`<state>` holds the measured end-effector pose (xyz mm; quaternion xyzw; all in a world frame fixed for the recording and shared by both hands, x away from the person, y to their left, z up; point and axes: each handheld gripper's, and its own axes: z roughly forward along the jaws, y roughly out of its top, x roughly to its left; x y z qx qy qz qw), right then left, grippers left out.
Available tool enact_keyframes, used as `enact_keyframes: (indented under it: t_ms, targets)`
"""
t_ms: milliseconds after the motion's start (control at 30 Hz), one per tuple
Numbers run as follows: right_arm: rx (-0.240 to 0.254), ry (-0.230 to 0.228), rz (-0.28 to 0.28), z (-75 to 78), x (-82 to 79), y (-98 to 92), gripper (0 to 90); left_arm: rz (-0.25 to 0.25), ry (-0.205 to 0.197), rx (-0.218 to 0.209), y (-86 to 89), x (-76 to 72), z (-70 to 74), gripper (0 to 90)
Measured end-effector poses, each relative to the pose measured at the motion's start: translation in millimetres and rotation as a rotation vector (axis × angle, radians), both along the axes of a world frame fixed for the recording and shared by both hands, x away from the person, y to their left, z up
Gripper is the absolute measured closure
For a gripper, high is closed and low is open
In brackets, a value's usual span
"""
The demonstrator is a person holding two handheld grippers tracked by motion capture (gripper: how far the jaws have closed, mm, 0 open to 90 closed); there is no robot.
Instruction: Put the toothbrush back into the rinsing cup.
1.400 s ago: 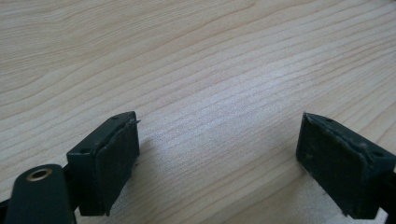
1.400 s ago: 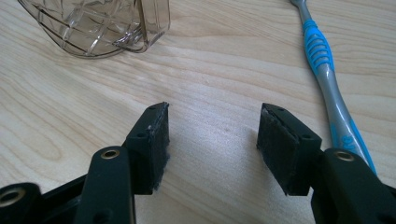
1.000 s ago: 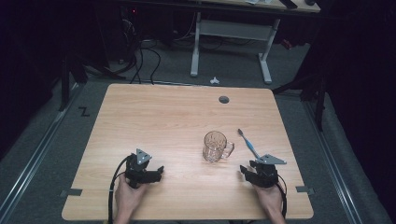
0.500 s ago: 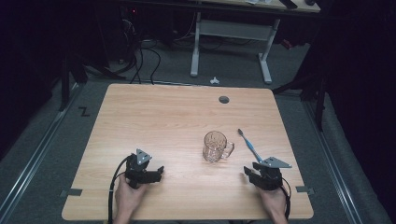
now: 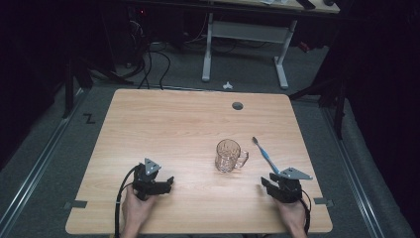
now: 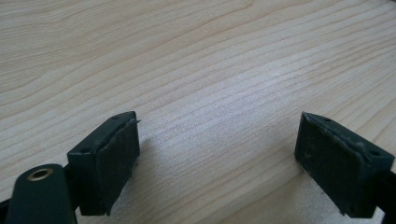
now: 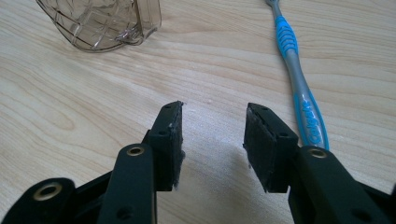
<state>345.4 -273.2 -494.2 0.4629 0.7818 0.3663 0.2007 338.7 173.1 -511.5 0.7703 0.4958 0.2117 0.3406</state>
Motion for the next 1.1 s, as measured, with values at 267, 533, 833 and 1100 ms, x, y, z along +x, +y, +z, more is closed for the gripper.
enact_keyframes:
  t_ms: [267, 533, 833, 1100]
  targets:
    - [0.019, -0.003, -0.011, 1.8, 0.5, -3.9, 58.3, 0.0, 0.0, 0.0, 0.0, 0.0, 0.0, 14.4]
    - [0.034, -0.005, -0.032, 3.1, 0.8, -10.2, 59.0, 0.0, 0.0, 0.0, 0.0, 0.0, 0.0, 14.4]
    - [0.031, -0.014, -0.034, 6.0, 2.0, -12.9, 60.8, 0.001, 0.0, -0.001, 0.0, -0.1, 0.0, 14.5]
    - [0.023, -0.028, -0.045, 8.0, 3.9, -15.5, 58.9, 0.003, 0.0, -0.001, 0.1, -0.1, 0.0, 14.5]
